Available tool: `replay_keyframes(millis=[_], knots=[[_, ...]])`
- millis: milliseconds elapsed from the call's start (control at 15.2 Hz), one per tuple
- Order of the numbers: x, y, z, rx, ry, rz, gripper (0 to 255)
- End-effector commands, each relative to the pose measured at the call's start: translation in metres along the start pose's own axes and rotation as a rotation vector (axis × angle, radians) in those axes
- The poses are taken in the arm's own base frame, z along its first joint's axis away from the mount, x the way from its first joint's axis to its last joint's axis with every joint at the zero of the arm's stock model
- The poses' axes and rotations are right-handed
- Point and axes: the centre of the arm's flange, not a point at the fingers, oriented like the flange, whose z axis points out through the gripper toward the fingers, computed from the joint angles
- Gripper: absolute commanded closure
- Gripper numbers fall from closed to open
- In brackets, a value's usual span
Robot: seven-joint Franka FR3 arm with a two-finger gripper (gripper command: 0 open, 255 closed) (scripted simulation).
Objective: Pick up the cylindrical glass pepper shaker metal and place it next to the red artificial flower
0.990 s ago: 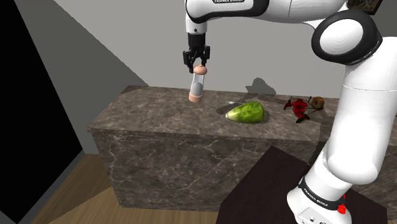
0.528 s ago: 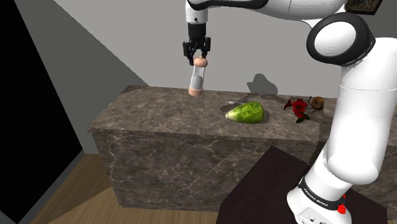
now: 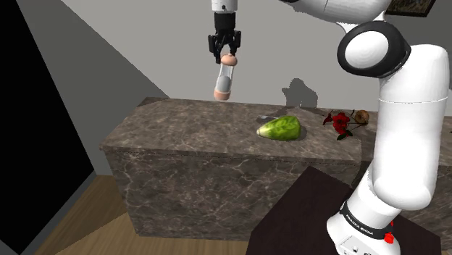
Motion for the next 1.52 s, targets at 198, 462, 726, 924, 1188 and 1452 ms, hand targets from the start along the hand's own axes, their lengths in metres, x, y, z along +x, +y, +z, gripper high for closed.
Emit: replay_keyframes(millis=[198, 462, 726, 924, 1188, 1452], knots=[[-0.033, 0.043, 0.000, 0.000, 0.000, 0.000, 255], [-0.065, 0.084, 0.004, 0.000, 0.000, 0.000, 255], [-0.098, 0.126, 0.008, 0.000, 0.000, 0.000, 255], [-0.122, 0.157, 0.011, 0.000, 0.000, 0.000, 255], [-0.155, 0.198, 0.015, 0.000, 0.000, 0.000, 255], [-0.187, 0.239, 0.020, 0.000, 0.000, 0.000, 255]])
